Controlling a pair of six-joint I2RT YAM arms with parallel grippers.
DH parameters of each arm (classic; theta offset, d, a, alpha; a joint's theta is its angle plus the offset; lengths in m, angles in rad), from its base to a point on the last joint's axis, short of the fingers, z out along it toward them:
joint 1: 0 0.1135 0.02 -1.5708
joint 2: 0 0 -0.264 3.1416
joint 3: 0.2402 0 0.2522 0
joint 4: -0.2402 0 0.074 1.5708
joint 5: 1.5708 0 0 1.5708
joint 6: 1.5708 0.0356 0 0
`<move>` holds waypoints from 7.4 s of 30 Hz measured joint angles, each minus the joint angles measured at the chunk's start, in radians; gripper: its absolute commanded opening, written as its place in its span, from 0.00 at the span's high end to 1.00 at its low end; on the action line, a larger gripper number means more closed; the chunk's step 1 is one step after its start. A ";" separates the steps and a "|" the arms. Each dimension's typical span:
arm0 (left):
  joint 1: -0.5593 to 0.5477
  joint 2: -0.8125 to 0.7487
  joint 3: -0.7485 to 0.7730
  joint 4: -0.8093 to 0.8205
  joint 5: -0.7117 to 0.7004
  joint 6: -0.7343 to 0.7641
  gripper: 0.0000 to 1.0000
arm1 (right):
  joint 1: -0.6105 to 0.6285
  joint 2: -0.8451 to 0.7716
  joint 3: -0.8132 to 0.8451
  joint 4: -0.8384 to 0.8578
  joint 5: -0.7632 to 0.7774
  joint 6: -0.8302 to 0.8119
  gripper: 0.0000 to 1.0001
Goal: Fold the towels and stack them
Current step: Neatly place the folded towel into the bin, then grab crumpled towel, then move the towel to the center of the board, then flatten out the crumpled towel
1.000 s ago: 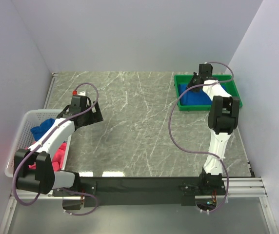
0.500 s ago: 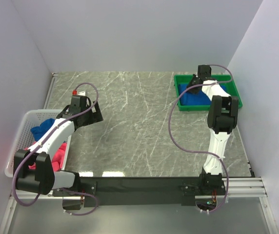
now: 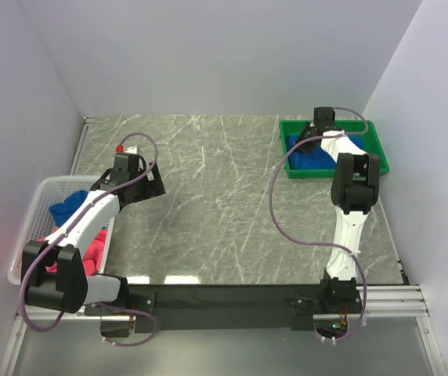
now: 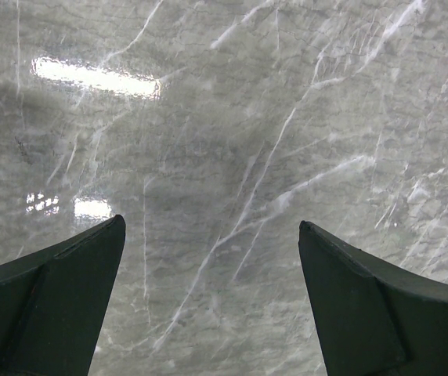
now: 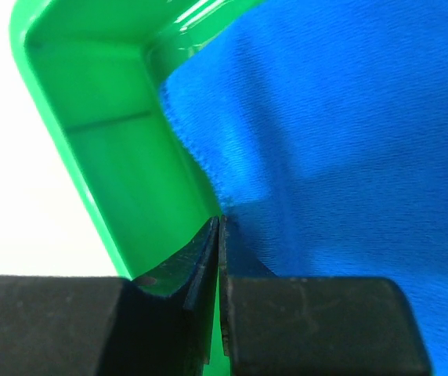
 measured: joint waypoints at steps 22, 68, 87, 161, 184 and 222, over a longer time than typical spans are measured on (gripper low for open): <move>0.000 -0.007 0.000 0.000 0.003 0.000 0.02 | 0.006 -0.098 -0.013 -0.055 0.224 -0.101 0.91; 0.000 -0.018 0.000 -0.001 0.021 0.000 0.02 | 0.048 0.008 0.106 -0.196 0.125 -0.145 0.89; 0.058 -0.232 0.124 -0.204 -0.263 -0.137 0.01 | 0.113 -1.064 -0.516 -0.170 0.167 -0.173 0.26; -0.484 -0.027 0.235 -0.154 -0.450 -0.591 0.09 | 0.367 -1.348 -0.876 -0.100 0.053 -0.230 0.26; -0.814 0.169 -0.022 0.093 -0.420 -0.665 0.24 | 0.462 -0.681 -0.822 0.073 0.164 -0.165 0.34; -0.661 0.158 0.288 -0.435 -0.818 -0.704 0.99 | 0.443 -0.832 -0.705 -0.029 0.430 -0.204 1.00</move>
